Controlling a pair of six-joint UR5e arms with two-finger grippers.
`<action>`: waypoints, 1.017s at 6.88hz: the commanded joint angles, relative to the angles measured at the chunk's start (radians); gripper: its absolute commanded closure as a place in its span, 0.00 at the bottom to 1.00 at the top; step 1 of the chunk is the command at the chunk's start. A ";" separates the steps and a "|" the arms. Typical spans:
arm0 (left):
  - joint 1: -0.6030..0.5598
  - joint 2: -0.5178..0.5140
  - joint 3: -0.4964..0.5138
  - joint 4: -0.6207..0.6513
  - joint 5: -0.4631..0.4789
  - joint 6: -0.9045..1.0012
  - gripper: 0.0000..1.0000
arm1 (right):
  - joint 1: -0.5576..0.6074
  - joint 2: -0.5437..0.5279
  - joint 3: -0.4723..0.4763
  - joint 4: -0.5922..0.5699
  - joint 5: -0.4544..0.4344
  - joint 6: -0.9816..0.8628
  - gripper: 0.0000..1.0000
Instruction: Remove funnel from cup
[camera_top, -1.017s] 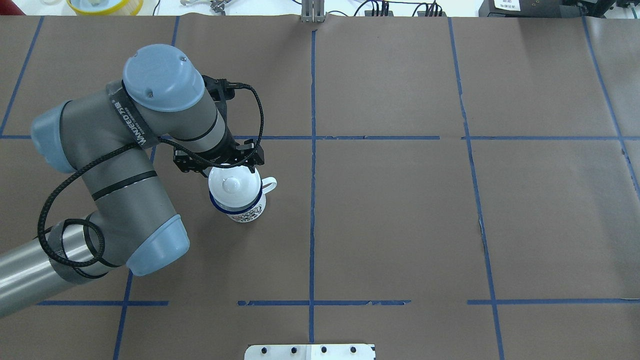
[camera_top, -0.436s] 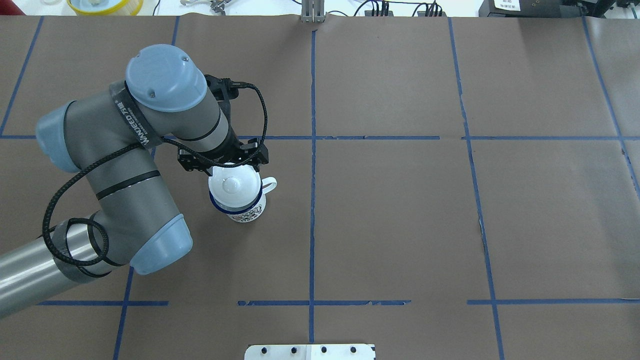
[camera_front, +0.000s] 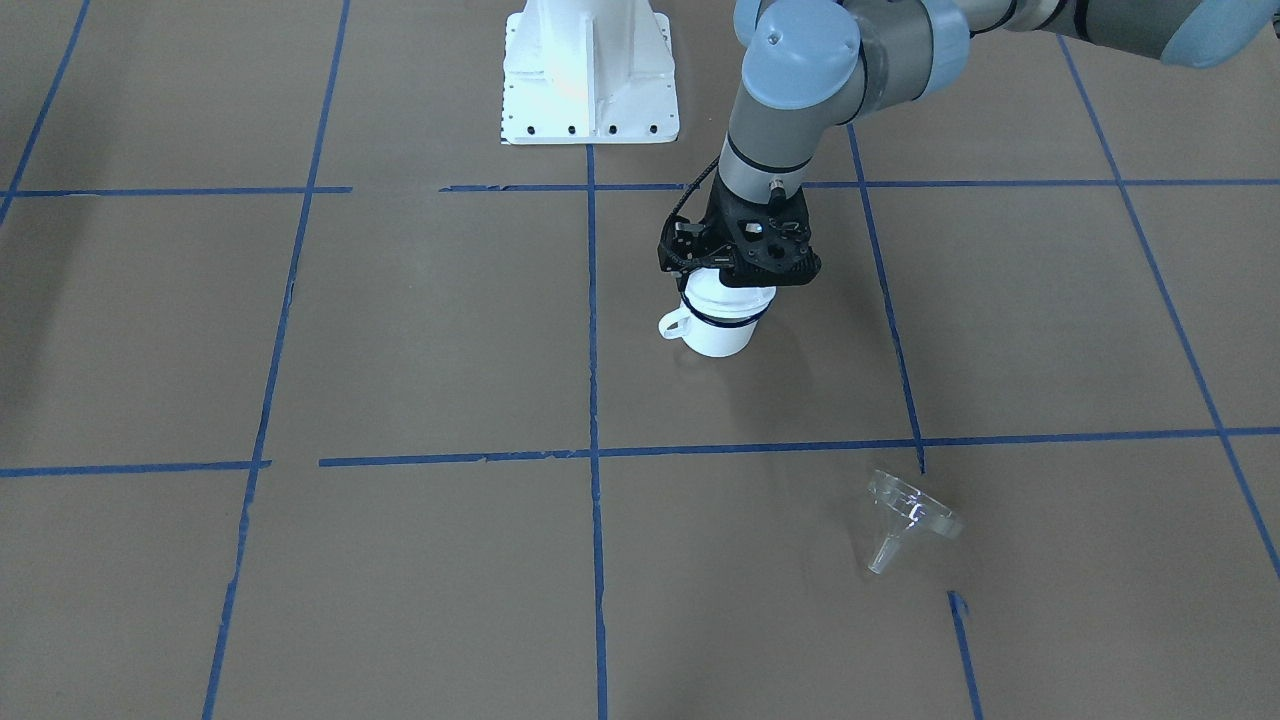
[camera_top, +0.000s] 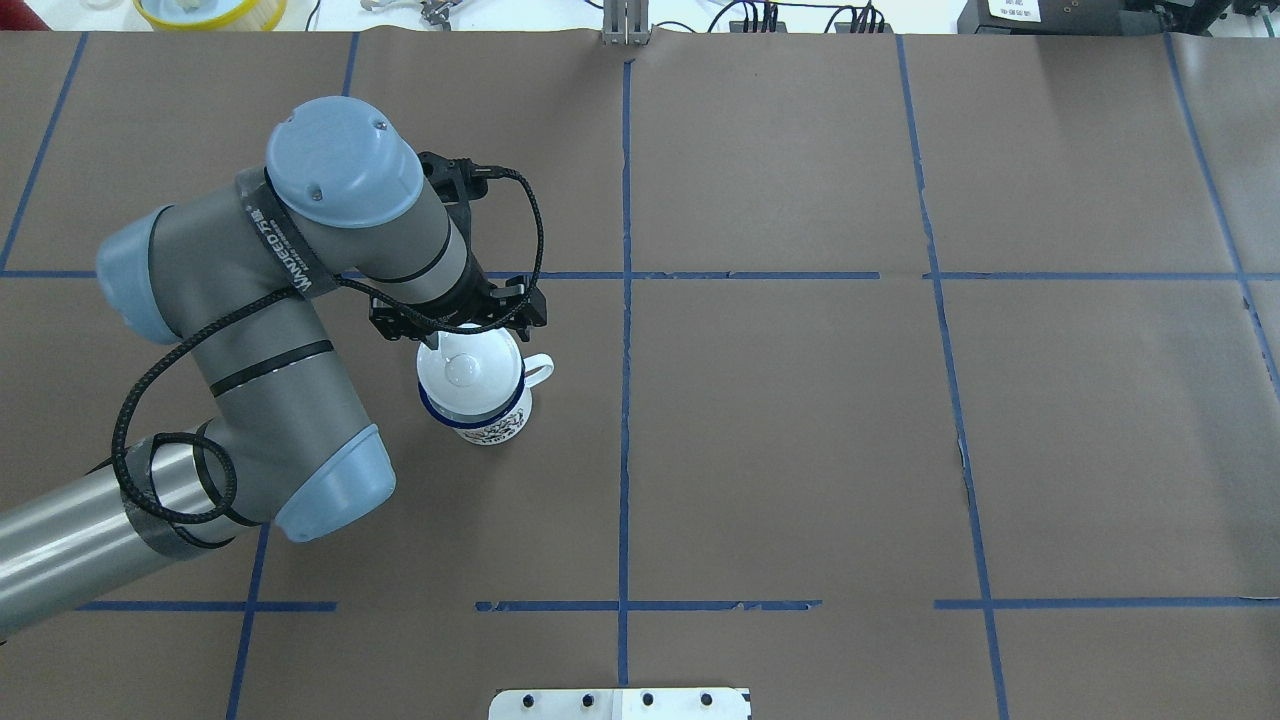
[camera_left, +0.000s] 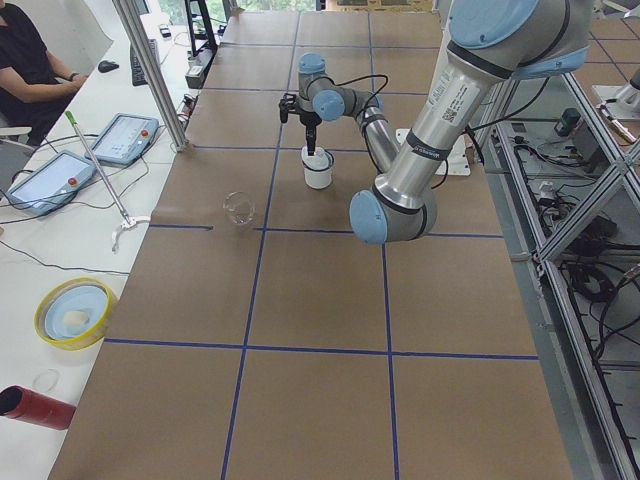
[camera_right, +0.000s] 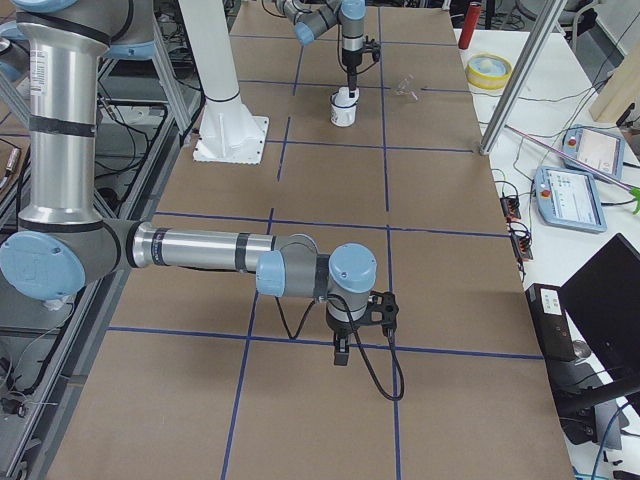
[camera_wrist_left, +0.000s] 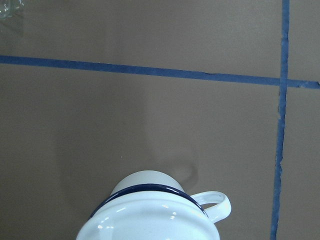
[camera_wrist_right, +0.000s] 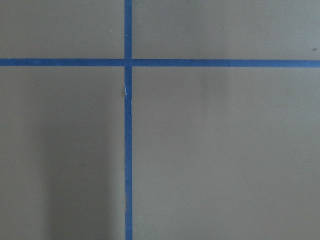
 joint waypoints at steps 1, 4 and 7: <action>0.002 -0.008 0.004 -0.005 0.000 0.001 0.00 | 0.000 0.000 0.001 0.000 0.000 0.000 0.00; 0.003 -0.011 0.024 -0.040 0.000 -0.001 0.00 | 0.000 -0.001 0.000 0.000 0.000 0.000 0.00; 0.008 -0.008 0.050 -0.085 0.000 -0.001 0.00 | 0.000 -0.001 0.001 0.000 0.000 0.000 0.00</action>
